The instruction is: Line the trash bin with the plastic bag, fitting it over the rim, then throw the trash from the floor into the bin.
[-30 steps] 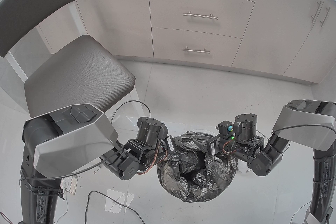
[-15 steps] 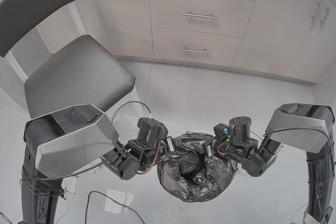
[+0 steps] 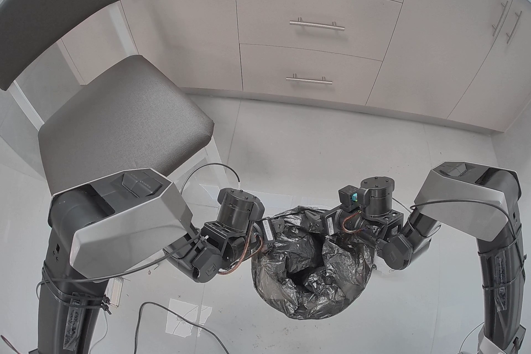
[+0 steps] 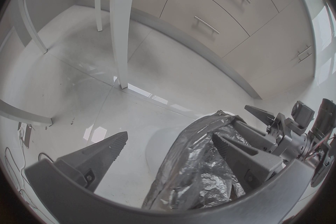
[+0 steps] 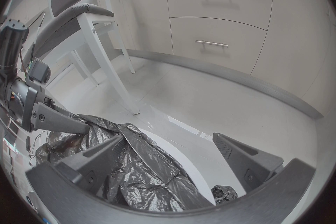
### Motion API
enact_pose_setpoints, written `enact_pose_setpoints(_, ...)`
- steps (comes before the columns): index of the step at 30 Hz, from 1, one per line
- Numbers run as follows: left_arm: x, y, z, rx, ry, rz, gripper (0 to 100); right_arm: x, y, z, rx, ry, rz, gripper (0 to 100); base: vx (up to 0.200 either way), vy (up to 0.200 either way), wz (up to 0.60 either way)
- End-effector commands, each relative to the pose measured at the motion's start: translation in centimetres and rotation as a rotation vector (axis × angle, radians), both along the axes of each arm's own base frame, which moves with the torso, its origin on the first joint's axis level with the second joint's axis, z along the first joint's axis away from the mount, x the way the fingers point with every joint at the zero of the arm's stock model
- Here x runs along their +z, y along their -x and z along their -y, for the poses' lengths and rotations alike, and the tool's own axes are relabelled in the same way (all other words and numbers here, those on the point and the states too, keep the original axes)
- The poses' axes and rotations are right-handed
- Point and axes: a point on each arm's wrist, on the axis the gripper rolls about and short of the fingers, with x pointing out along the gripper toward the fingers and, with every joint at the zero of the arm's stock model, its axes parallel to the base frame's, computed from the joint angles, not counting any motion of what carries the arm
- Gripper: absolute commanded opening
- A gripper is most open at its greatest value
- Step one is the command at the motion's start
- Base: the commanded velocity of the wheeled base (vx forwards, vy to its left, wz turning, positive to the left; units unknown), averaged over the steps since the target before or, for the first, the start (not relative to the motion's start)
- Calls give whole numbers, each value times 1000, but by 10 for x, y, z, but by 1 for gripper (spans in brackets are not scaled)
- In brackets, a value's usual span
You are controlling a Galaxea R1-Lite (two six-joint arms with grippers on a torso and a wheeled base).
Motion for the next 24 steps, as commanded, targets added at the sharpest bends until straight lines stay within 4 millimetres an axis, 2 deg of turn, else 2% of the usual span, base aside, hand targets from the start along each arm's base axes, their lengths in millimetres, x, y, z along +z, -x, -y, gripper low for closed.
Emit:
enact_pose_setpoints(1, -7, -5, -3, 15, -5, -7, 100, 1, -8, -1, -9, -12, 15, 100, 0, 0, 0)
enact_pose_setpoints(24, -15, -18, -7, 71, -23, 3, 100, -8, -30, 7, -46, -21, 20, 100, 0, 0, 0)
